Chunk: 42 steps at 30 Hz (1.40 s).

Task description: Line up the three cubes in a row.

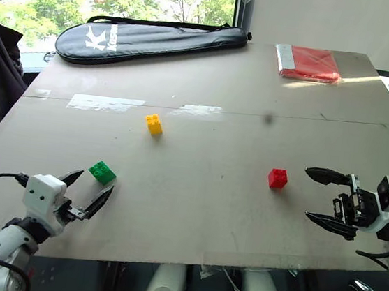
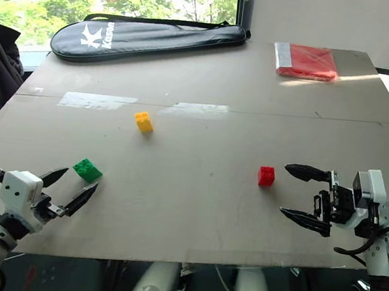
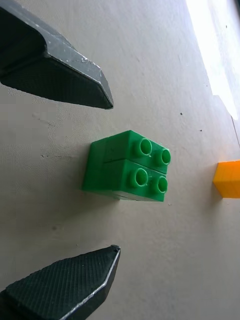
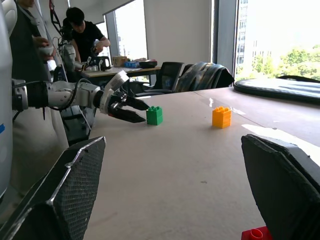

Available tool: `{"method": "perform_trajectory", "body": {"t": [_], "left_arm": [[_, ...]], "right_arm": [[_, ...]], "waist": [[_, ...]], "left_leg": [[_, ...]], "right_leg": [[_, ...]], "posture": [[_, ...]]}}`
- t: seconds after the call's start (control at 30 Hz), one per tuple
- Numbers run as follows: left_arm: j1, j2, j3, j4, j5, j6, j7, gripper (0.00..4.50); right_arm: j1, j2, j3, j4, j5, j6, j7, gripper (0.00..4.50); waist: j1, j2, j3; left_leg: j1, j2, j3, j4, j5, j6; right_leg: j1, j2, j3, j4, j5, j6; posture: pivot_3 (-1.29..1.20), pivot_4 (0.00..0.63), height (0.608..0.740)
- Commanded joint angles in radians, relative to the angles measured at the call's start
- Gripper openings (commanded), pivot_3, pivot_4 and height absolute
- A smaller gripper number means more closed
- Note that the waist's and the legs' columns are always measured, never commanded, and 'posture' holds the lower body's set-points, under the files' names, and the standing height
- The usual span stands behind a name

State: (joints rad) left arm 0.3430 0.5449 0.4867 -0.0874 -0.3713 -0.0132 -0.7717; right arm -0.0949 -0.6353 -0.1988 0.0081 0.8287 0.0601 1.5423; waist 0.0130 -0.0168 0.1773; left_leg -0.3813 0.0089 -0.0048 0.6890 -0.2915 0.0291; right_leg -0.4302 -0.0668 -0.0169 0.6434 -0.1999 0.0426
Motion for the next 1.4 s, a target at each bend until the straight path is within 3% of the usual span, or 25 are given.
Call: {"method": "perform_trajectory", "body": {"t": [0.03,0.17,0.37,0.43,0.6,0.8,1.0,1.23,1.4], "left_arm": [[-0.086,0.048,-0.037,0.113,0.023,-0.042,-0.048,4.50],[-0.171,0.077,-0.120,0.222,0.043,-0.059,-0.127,4.50],[-0.201,0.102,-0.120,0.297,0.027,-0.095,-0.190,1.91],[-0.198,0.110,-0.135,0.306,0.028,-0.114,-0.219,1.33],[-0.273,0.101,-0.209,0.274,0.025,-0.072,-0.244,1.35],[-0.415,0.081,-0.414,0.172,-0.004,-0.003,-0.412,1.35],[-0.710,-0.024,-0.670,0.338,0.149,-0.006,-0.483,1.35],[-0.913,-0.171,-0.803,0.527,0.249,-0.036,-0.496,1.35],[-0.980,-0.252,-0.820,0.624,0.287,-0.069,-0.457,1.35]], "right_arm": [[-0.017,0.008,-0.024,-0.026,-0.004,-0.002,-0.005,4.46],[-0.027,0.017,-0.025,-0.030,-0.015,0.001,-0.013,4.46],[-0.020,0.013,-0.040,-0.053,-0.018,0.006,-0.029,4.50],[-0.012,0.015,-0.042,-0.062,-0.018,0.007,-0.037,4.50],[0.005,0.019,-0.046,-0.069,-0.021,0.004,-0.043,4.50],[0.022,0.018,-0.053,-0.058,-0.026,-0.005,-0.038,4.50],[0.073,0.019,-0.074,-0.080,-0.023,0.001,-0.057,4.50],[0.176,0.027,-0.132,-0.130,-0.030,-0.008,-0.120,4.50],[0.202,0.036,-0.140,-0.161,-0.032,-0.015,-0.157,4.50]], "waist": [[0.001,0.000,0.000],[0.001,0.000,0.000],[-0.001,0.001,-0.001],[-0.002,0.001,-0.001],[0.004,0.002,-0.001],[0.009,0.002,-0.001],[0.001,0.002,-0.001],[0.003,0.001,-0.001],[0.000,0.001,-0.001]], "left_leg": [[0.000,0.000,0.000,0.000,0.000,0.000],[0.000,0.000,0.000,0.000,0.000,0.000],[0.001,0.000,0.000,0.000,0.000,0.000],[0.001,0.000,0.000,0.000,0.000,0.000],[0.001,0.000,0.000,0.000,0.000,0.000],[0.000,-0.003,-0.002,0.000,0.000,0.000],[0.000,-0.004,0.000,0.000,0.000,0.000],[-0.001,-0.005,0.000,0.000,0.000,0.000],[-0.001,-0.005,-0.001,0.001,0.000,0.000]], "right_leg": [[0.000,0.000,0.000,0.000,0.000,0.000],[0.000,0.000,0.000,0.000,0.001,-0.001],[0.000,-0.001,0.000,0.000,0.002,0.000],[0.000,-0.001,0.000,0.001,0.001,-0.001],[0.000,-0.002,0.000,0.001,0.001,-0.001],[0.001,-0.003,-0.002,0.001,0.002,0.000],[0.002,-0.002,-0.003,0.001,0.004,0.002],[0.002,0.000,-0.003,0.001,0.003,0.003],[0.002,-0.001,-0.002,0.001,0.003,0.003]], "posture": [[0.00,0.150,0.694],[0.00,0.150,0.694],[0.00,0.150,0.694],[0.00,0.150,0.694],[0.00,0.150,0.694],[0.00,0.150,0.694],[0.00,0.150,0.694],[0.00,0.150,0.694],[0.00,0.150,0.694]]}}
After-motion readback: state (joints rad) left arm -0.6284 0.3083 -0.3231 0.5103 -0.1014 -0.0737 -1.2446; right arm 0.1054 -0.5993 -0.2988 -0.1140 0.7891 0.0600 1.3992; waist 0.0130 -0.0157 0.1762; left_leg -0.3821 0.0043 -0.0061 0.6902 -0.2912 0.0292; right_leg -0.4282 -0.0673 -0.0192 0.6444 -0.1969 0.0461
